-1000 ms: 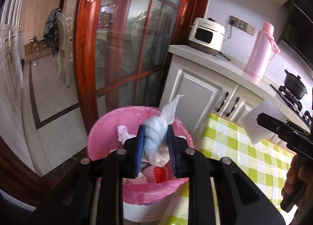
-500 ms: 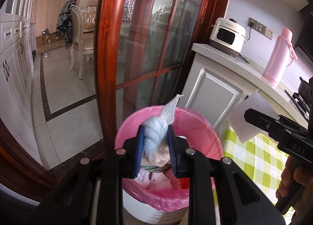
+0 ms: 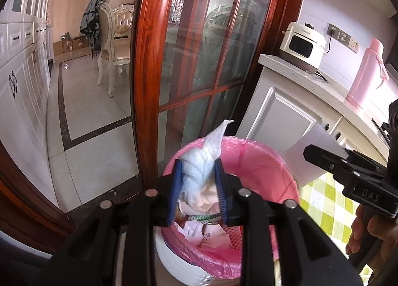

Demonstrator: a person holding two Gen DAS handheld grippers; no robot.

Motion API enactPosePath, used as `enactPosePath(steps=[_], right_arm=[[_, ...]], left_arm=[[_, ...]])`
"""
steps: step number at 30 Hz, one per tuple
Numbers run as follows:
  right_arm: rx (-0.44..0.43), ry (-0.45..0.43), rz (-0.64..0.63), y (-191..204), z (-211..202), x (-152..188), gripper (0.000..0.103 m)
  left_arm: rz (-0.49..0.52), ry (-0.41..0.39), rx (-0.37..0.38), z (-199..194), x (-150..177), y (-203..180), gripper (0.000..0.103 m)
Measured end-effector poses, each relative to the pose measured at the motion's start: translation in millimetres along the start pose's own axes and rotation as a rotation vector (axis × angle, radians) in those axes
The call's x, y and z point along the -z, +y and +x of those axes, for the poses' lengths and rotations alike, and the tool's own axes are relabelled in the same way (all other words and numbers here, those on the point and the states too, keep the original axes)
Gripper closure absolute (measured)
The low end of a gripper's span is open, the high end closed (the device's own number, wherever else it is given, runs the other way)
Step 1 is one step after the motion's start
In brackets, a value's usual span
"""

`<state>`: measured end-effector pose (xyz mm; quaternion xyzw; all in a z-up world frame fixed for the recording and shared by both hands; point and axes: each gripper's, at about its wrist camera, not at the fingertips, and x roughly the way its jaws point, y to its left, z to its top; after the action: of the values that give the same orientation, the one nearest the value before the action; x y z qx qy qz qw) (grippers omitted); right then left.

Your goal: Collect trash

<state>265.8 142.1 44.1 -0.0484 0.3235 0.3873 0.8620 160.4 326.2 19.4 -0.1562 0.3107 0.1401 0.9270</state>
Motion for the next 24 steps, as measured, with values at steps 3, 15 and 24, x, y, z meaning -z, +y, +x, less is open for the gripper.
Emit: enactPosePath(steps=[3, 15, 24], right_arm=[[-0.005, -0.002, 0.007, -1.9, 1.8, 1.0, 0.030], [0.047, -0.045, 0.019, -18.3, -41.1, 20.8, 0.026], [0.166, -0.066, 0.041, -33.7, -98.5, 74.8, 0.018]], left_arm=[[-0.005, 0.002, -0.006, 0.6, 0.2, 2.7, 0.066], [0.020, -0.011, -0.013, -26.0, 11.7, -11.5, 0.051], [0.047, -0.021, 0.002, -68.9, 53.3, -43.2, 0.029]])
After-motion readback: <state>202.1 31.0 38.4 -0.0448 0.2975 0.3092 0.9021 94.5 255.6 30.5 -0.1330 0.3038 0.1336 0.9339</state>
